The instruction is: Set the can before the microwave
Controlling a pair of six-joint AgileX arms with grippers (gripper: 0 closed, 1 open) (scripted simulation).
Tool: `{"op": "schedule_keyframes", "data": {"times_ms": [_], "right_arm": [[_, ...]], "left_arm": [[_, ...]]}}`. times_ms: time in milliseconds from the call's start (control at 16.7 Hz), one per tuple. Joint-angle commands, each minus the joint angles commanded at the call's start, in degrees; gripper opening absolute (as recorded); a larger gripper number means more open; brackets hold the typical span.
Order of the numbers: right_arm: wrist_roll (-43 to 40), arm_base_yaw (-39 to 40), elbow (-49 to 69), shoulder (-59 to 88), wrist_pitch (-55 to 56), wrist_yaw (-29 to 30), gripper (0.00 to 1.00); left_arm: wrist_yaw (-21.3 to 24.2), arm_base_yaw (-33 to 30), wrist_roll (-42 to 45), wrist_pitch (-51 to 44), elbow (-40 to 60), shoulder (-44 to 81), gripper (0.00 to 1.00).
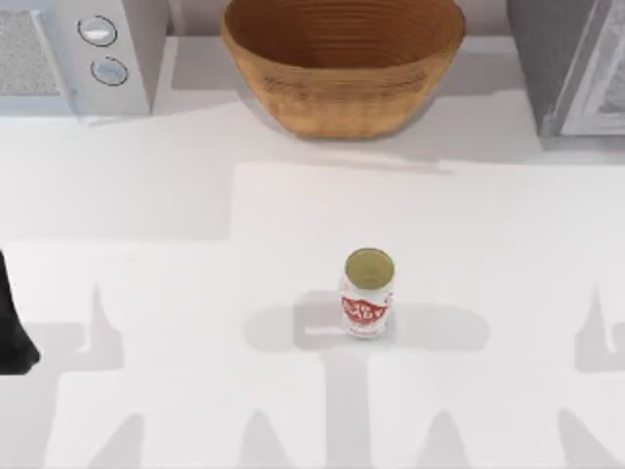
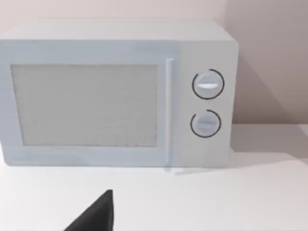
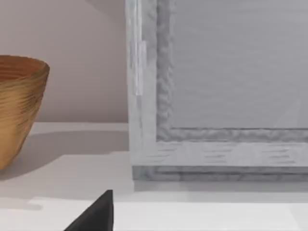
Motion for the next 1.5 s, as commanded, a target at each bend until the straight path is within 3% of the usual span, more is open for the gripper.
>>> {"op": "schedule_keyframes", "data": {"times_ms": [300, 660, 1500], "right_arm": [[0.00, 0.00, 0.00, 0.00, 0.00, 0.00, 1.00], [0.00, 0.00, 0.00, 0.00, 0.00, 0.00, 1.00], [0.00, 0.00, 0.00, 0.00, 0.00, 0.00, 1.00]], "left_arm": [[-0.01, -1.21, 0.29, -2.18, 2.31, 3.33, 1.00], [-0.39, -8.17, 1.45, -15.23, 17.44, 23.53, 1.00], [-0.44, -34.45, 1.64, -60.37, 84.67, 96.03, 1.00]]}}
